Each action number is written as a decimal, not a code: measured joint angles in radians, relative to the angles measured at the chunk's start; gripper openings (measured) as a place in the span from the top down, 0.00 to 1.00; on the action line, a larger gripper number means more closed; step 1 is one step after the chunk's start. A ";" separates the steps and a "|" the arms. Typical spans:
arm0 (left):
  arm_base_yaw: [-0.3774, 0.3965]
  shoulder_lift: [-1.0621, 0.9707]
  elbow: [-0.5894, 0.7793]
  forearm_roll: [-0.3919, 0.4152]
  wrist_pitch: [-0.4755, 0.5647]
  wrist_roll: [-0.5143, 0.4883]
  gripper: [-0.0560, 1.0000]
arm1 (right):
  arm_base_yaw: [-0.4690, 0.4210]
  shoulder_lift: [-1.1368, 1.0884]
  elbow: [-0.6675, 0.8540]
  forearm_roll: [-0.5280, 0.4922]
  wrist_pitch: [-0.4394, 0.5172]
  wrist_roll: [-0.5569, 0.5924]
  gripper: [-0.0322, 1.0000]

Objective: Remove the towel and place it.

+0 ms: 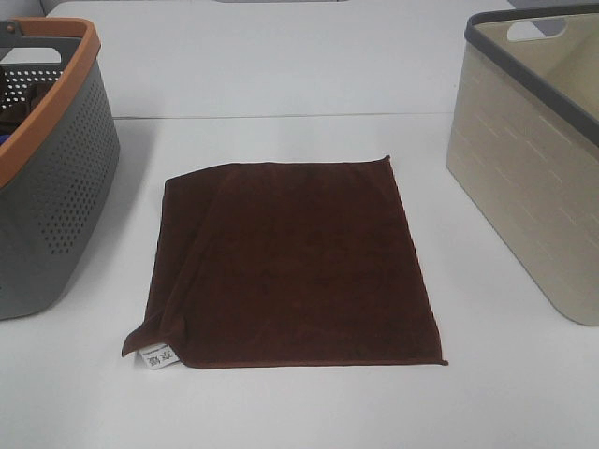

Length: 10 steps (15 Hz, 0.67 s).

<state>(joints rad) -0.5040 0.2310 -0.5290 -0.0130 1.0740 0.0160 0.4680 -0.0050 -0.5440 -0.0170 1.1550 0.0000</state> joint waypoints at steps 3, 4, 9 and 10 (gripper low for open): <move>0.000 0.000 0.029 -0.035 -0.021 0.002 0.19 | 0.000 0.000 0.033 0.001 -0.068 -0.026 0.43; 0.000 0.000 0.029 -0.034 -0.023 0.004 0.19 | 0.000 0.000 0.041 0.002 -0.079 -0.027 0.43; 0.000 0.000 0.029 -0.026 -0.023 0.004 0.19 | 0.000 0.000 0.041 0.003 -0.085 -0.027 0.43; 0.000 0.000 0.029 -0.026 -0.023 0.004 0.19 | 0.000 0.000 0.041 0.003 -0.085 -0.027 0.43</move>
<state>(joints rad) -0.5040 0.2310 -0.5000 -0.0390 1.0510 0.0200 0.4680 -0.0050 -0.5030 -0.0140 1.0700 -0.0270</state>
